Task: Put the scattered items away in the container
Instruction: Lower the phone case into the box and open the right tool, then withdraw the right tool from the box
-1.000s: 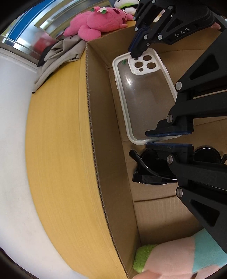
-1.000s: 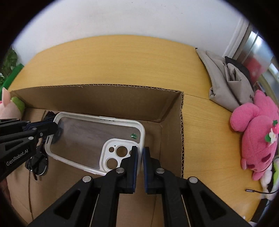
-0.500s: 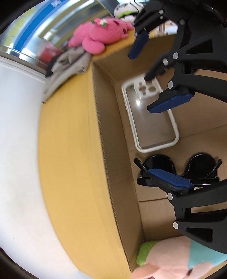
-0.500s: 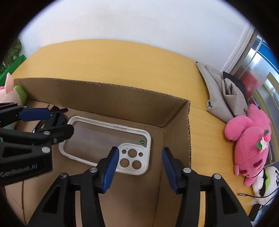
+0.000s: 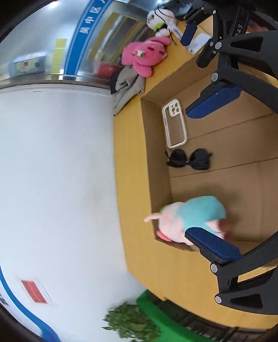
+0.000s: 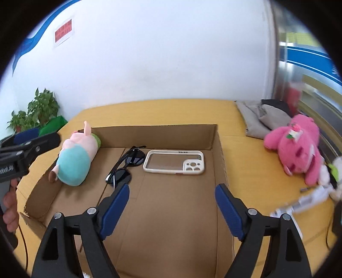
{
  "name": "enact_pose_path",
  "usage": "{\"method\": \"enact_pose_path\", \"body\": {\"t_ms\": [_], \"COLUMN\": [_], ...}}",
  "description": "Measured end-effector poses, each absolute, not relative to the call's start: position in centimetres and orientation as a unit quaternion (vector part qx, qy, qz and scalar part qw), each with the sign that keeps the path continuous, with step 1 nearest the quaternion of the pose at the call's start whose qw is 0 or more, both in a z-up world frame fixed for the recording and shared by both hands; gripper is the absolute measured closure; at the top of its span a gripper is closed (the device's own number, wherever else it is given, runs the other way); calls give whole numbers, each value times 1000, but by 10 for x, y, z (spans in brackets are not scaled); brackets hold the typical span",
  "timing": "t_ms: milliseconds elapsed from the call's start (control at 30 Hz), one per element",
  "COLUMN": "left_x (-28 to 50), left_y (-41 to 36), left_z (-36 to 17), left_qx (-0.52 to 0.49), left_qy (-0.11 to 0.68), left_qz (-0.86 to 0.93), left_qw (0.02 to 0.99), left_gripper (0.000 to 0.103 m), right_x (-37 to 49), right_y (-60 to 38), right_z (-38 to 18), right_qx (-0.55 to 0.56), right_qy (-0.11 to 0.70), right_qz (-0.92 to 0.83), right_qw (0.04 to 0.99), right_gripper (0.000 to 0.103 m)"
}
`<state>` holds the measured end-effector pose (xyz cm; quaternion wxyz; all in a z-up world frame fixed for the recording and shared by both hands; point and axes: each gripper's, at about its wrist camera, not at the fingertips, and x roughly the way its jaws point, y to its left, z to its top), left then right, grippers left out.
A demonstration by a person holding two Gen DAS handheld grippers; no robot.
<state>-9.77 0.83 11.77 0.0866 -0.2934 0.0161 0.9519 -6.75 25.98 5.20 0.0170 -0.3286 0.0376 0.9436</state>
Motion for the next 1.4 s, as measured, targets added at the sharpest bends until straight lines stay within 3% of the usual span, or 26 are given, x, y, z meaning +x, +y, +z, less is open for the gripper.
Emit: {"method": "enact_pose_path", "body": {"t_ms": [333, 833, 1400], "left_x": [-37, -24, -5], "left_y": [-46, -33, -33], "left_z": [53, 8, -9], "left_qx": [-340, -344, -244], "left_qy": [-15, -2, -8], "left_qz": [940, 938, 970], "left_qw": [40, 28, 20], "left_gripper": [0, 0, 0], "right_x": [-10, 12, 20], "right_y": [230, 222, 219], "right_z": [9, -25, -29], "right_qx": [-333, -292, -251], "right_qy": [15, 12, 4], "right_qz": [942, 955, 967], "right_qw": [46, 43, 44], "right_gripper": [20, 18, 17]}}
